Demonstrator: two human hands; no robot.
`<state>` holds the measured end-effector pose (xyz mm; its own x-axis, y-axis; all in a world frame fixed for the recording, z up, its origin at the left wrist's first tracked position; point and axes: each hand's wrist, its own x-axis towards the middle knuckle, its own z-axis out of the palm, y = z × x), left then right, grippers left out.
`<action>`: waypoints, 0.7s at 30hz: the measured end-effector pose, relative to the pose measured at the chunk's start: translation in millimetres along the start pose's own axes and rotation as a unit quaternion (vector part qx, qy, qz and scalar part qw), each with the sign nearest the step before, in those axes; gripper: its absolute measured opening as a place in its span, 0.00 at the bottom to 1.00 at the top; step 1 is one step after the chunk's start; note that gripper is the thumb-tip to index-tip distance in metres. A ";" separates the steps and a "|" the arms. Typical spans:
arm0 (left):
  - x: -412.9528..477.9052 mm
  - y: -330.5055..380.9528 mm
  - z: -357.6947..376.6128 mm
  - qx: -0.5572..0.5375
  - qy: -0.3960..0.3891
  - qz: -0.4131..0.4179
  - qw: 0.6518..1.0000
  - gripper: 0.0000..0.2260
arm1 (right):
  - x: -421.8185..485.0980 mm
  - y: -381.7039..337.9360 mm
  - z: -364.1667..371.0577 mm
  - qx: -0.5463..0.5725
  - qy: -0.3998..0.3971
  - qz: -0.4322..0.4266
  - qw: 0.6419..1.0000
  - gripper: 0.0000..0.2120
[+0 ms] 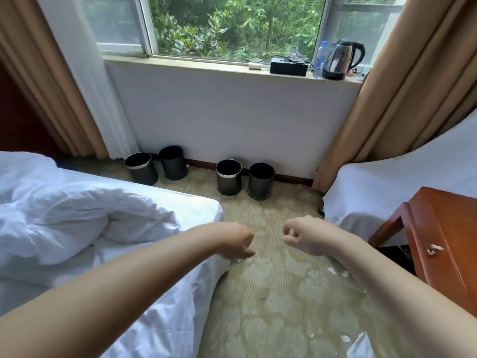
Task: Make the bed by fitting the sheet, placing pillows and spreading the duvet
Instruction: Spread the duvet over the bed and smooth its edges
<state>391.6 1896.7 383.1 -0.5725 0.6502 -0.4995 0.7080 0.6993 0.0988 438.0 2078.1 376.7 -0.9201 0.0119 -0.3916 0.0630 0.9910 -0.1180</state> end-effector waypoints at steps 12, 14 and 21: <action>53.8 -135.9 2.2 -0.118 -0.007 -0.189 0.975 0.16 | 200.0 -49.8 -31.8 -0.061 -0.061 -0.178 0.980 0.13; 55.4 -174.7 9.8 -0.180 0.001 -0.212 0.961 0.16 | 236.0 -73.0 -32.7 -0.080 -0.075 -0.204 0.973 0.12; 62.5 -328.3 46.4 -0.348 0.011 -0.318 0.882 0.15 | 369.5 -163.2 -44.0 -0.143 -0.116 -0.259 0.948 0.14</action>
<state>142.5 1694.0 279.5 -0.7761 0.0611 -0.6277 -0.1799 0.9325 0.3132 70.7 1926.5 291.5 -0.6868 -0.4833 -0.5429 -0.5120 0.8518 -0.1105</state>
